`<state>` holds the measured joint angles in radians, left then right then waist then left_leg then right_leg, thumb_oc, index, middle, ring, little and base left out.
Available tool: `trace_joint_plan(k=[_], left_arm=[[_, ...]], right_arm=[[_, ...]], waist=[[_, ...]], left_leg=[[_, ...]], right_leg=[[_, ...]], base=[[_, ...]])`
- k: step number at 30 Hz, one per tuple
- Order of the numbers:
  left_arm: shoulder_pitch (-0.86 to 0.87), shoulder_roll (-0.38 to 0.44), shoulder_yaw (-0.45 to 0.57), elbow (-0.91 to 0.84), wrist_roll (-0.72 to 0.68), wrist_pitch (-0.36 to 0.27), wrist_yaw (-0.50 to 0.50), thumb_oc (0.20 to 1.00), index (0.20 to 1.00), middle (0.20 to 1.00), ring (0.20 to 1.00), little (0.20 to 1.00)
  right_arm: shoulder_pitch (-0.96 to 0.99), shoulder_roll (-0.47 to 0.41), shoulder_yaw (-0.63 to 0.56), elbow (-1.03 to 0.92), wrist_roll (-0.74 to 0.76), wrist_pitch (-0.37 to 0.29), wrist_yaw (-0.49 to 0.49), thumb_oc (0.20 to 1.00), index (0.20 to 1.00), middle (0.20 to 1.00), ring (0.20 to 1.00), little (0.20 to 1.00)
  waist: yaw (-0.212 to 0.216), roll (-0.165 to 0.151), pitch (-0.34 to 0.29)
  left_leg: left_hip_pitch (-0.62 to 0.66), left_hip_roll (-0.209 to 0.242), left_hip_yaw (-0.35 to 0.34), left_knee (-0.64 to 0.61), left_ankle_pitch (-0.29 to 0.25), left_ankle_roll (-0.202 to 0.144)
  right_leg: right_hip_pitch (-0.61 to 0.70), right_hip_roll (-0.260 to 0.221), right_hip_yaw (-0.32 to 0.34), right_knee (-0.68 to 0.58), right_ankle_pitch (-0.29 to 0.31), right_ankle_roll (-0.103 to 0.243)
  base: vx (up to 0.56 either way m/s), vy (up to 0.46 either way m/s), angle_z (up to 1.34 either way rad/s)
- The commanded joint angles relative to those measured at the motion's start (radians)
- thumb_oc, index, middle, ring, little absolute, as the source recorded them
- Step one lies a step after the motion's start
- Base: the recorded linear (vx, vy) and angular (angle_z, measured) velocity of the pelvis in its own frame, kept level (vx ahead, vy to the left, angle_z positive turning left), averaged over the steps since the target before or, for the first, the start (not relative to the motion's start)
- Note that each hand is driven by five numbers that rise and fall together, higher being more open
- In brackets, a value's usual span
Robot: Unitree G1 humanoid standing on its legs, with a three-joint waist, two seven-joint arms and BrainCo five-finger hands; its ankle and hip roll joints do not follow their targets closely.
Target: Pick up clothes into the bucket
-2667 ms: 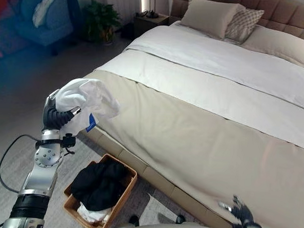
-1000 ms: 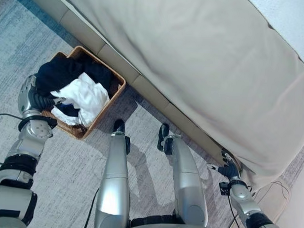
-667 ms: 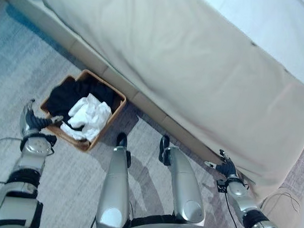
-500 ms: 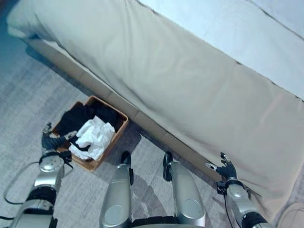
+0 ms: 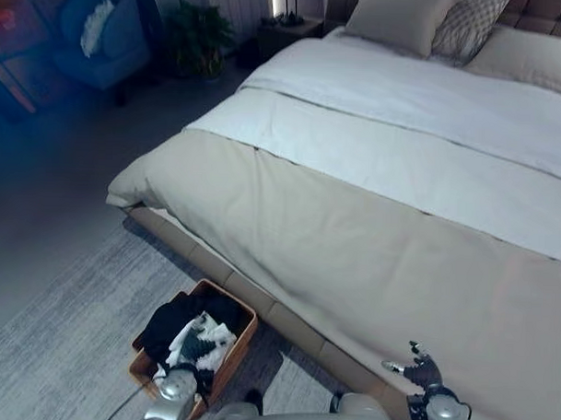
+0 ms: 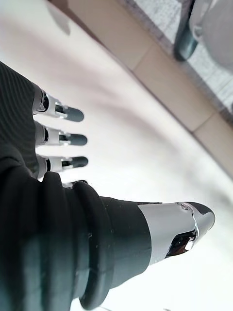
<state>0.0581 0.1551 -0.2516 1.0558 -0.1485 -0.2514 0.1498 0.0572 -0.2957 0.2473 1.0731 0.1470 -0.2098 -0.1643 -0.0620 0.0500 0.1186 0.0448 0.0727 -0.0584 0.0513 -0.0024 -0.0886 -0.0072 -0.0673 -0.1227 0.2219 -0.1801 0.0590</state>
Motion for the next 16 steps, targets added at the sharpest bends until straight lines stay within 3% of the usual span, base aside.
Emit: trace_joint_plan(k=[1,9,16], left_arm=[[-0.027,-0.011,0.056,0.068,-0.045,0.02,-0.025,1.0,1.0,1.0,1.0,1.0],[0.001,-0.02,0.096,0.116,-0.16,0.045,-0.114,1.0,1.0,1.0,1.0,1.0],[-0.016,0.007,0.084,0.145,-0.105,0.061,-0.138,1.0,1.0,1.0,1.0,1.0]], right_arm=[[-0.028,0.007,0.001,0.036,0.026,0.006,0.031,1.0,1.0,1.0,1.0,1.0],[-0.003,0.029,0.007,0.041,0.082,0.024,0.085,1.0,1.0,1.0,1.0,1.0],[-0.004,0.022,0.002,0.062,0.061,0.041,0.097,1.0,1.0,1.0,1.0,1.0]], waist=[[0.007,-0.054,0.022],[0.013,-0.072,0.003],[-0.003,-0.059,-0.019]], left_leg=[[-0.03,-0.053,0.01,0.031,-0.014,0.016],[-0.001,-0.062,0.019,0.084,-0.055,0.025],[0.036,-0.058,0.03,-0.008,-0.038,0.029]], right_leg=[[0.082,-0.022,-0.005,-0.202,0.117,0.02],[0.133,-0.022,0.009,-0.204,0.112,0.014],[0.136,-0.025,0.001,-0.214,0.118,0.025]], base=[[0.06,-0.044,0.05],[0.05,-0.007,-0.01],[0.03,0.046,-0.03]])
